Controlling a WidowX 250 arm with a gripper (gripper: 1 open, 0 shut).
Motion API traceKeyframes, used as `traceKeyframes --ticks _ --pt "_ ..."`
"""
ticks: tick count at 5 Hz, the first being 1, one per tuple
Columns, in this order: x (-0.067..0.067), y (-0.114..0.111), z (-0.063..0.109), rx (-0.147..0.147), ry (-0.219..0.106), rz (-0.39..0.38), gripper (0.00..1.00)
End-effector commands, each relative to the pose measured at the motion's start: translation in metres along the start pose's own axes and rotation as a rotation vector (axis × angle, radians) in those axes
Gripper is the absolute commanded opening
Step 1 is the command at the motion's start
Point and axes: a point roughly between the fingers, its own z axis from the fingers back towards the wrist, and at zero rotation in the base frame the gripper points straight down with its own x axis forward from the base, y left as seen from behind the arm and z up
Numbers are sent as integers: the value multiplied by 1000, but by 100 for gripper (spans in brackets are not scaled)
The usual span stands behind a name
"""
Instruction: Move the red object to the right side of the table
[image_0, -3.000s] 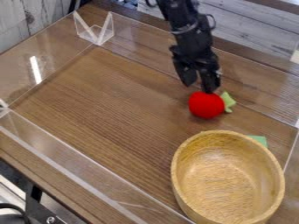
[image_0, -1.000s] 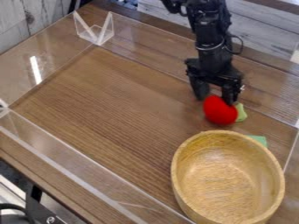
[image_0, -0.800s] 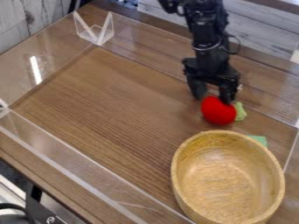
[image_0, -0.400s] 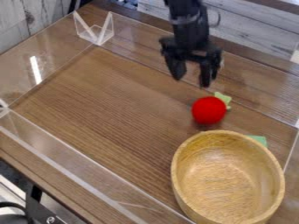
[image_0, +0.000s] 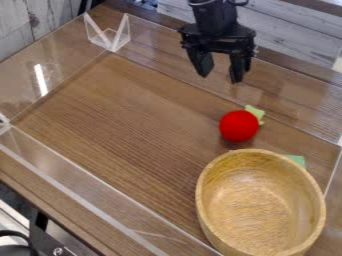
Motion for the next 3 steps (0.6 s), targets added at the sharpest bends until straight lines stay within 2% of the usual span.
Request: traceKeyframes --ticks 1,3 --pt "7 -2 24 -11 -64 -20 100" --pt "-1 -8 22 -38 -48 -47 100"
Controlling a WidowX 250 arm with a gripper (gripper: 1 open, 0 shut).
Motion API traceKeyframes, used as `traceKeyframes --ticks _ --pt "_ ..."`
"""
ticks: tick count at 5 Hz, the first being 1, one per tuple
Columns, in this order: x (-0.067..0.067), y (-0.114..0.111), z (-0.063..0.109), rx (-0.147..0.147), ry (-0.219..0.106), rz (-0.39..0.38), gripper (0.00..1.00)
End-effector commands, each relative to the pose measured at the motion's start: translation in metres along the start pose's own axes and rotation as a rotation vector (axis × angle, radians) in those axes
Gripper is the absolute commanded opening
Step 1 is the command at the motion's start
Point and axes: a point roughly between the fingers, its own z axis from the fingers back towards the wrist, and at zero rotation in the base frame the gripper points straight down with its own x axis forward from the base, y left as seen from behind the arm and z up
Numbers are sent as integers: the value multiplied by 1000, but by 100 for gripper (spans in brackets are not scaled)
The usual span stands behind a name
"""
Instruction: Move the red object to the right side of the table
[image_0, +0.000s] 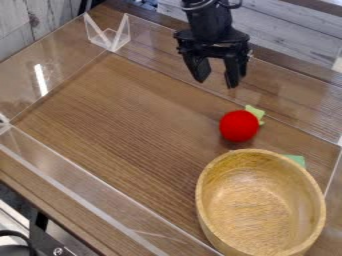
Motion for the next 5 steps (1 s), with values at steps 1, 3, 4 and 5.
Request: traceKeyframes --ticks 1,3,4,5 --pt "11 -15 28 4 -81 -15 100" --pt "11 -30 24 -11 -77 -38 100" --pt "9 -37 19 -26 -67 -76 100" --pt "7 -42 16 -49 -60 -122 100"
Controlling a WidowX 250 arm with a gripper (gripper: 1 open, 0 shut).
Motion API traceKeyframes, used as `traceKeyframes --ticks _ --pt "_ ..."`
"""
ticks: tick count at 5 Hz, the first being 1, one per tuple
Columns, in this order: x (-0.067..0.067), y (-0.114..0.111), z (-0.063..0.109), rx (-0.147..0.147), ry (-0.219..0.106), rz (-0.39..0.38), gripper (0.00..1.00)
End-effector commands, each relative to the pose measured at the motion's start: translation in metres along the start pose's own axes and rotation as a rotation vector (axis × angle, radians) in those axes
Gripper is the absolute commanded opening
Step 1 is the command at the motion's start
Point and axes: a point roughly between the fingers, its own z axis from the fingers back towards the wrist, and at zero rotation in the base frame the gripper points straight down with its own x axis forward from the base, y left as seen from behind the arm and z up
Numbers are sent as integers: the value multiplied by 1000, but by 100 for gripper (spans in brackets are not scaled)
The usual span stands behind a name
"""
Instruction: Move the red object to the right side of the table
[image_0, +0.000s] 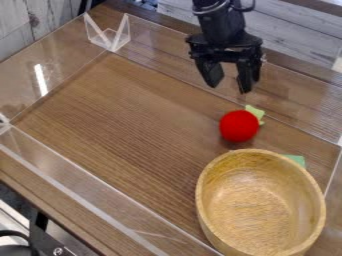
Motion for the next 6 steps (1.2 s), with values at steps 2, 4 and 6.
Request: traceKeyframes --ticks 2,4,6 --pt "-2 -3 27 -5 -94 -75 100" --pt "15 -11 28 16 -139 -31 100" --pt "-2 20 24 6 -125 -26 100"
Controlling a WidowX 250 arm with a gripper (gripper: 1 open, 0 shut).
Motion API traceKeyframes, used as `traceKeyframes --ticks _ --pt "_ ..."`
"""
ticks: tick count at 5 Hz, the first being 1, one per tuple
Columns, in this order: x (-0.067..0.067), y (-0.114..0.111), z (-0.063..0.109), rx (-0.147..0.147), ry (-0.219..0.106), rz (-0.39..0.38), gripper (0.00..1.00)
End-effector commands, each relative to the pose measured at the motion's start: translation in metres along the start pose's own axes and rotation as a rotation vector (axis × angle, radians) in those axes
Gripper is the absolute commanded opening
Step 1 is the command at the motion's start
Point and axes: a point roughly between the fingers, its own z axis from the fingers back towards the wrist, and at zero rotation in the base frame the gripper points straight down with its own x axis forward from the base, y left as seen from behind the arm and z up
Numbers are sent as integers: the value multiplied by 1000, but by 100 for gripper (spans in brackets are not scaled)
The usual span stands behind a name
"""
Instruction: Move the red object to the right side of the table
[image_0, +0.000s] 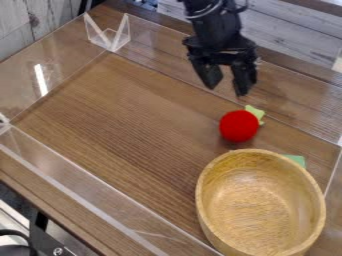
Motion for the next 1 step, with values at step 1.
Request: traceKeyframes --ticks 1 --pt "11 -3 7 12 -51 -12 100"
